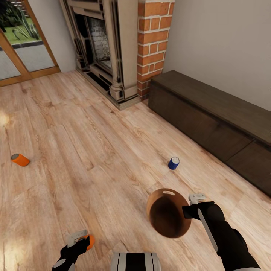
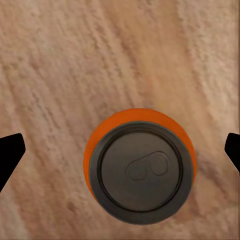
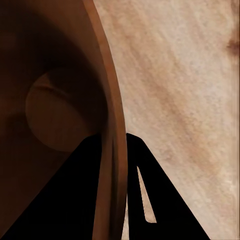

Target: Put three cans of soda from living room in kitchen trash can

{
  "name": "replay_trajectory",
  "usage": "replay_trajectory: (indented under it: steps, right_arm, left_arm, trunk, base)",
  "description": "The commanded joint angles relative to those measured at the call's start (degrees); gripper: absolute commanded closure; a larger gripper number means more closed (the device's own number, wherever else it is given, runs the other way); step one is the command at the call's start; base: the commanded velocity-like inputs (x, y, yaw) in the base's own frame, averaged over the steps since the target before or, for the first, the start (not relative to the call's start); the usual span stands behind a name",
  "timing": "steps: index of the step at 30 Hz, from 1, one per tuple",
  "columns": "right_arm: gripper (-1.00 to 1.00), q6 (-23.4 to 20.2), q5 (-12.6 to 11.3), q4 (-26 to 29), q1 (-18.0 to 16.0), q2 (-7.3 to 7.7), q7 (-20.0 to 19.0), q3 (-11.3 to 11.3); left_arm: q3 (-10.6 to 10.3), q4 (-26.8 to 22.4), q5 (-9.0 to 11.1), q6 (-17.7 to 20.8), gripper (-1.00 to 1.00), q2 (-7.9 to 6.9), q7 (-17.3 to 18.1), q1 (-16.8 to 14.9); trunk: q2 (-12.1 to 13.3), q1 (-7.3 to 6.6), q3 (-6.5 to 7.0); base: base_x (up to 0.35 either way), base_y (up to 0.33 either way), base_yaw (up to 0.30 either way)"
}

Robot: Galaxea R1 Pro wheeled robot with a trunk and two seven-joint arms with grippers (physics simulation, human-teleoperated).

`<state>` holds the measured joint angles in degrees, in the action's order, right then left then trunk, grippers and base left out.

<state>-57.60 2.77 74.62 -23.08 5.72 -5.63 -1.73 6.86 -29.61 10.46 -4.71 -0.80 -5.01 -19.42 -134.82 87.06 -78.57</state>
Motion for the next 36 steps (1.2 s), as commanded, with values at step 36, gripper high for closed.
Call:
replay_trajectory:
  steps: [36]
  right_arm:
    - [1.0,0.0,-1.45,0.0,0.03,-0.15,-0.35,-0.02]
  left_arm:
    - [0.0,-0.09,0.0,-0.13,-1.0,0.01,0.08,0.0]
  trunk:
    - [0.0,0.0,0.0]
  base:
    - [0.0,-0.028,0.0]
